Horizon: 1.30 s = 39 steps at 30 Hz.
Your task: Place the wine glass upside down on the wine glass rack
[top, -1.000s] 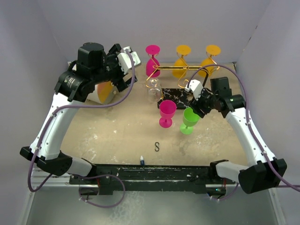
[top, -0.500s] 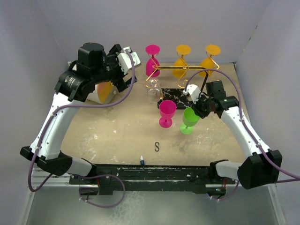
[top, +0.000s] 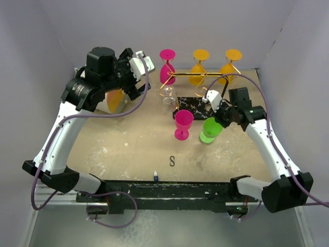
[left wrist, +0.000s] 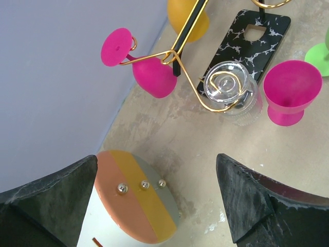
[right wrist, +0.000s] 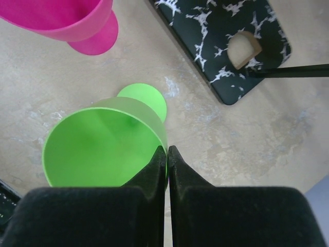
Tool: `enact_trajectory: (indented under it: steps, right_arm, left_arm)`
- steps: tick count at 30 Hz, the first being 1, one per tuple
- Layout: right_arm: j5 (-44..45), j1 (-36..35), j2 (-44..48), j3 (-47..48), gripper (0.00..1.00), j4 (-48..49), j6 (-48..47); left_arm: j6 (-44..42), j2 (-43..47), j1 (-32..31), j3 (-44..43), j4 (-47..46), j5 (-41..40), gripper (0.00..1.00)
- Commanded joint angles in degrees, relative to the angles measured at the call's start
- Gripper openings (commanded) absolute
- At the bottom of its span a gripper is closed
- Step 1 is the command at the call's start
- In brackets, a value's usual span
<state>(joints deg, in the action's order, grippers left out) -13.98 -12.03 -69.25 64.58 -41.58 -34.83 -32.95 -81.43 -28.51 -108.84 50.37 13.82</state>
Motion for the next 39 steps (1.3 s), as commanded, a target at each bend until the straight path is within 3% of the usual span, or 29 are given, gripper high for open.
enact_trajectory:
  steps: [1, 13, 23, 28, 32, 39]
  right_arm:
    - [1.03, -0.18, 4.02, 5.04, 0.0, -0.79, 0.2]
    - [-9.07, -0.1, 9.27, 17.61, 0.0, -12.01, -7.5]
    - [-19.79, -0.1, 9.43, 30.78, 0.0, -17.56, -10.2]
    - [-27.18, -0.1, 7.0, 36.28, 0.0, -12.07, -7.87]
    - [-30.4, -0.1, 2.82, 42.5, 0.0, -6.34, 0.14]
    - [-26.64, -0.1, -1.45, 47.94, 0.0, 6.28, 12.82]
  left_arm:
    - [2.09, 0.39, 0.39, 0.12, -4.31, -2.66, 0.99]
    - [5.53, 0.65, 1.0, 0.12, -6.38, -3.46, 0.99]
    - [12.29, 0.06, 3.51, -1.49, -7.56, 4.56, 0.99]
    - [23.16, 0.47, 7.39, -1.39, -10.74, 15.34, 0.99]
    - [31.85, 0.12, 7.96, -2.3, -13.91, 19.61, 1.0]
    - [44.84, -2.48, 7.98, -1.94, -19.74, 25.05, 0.97]
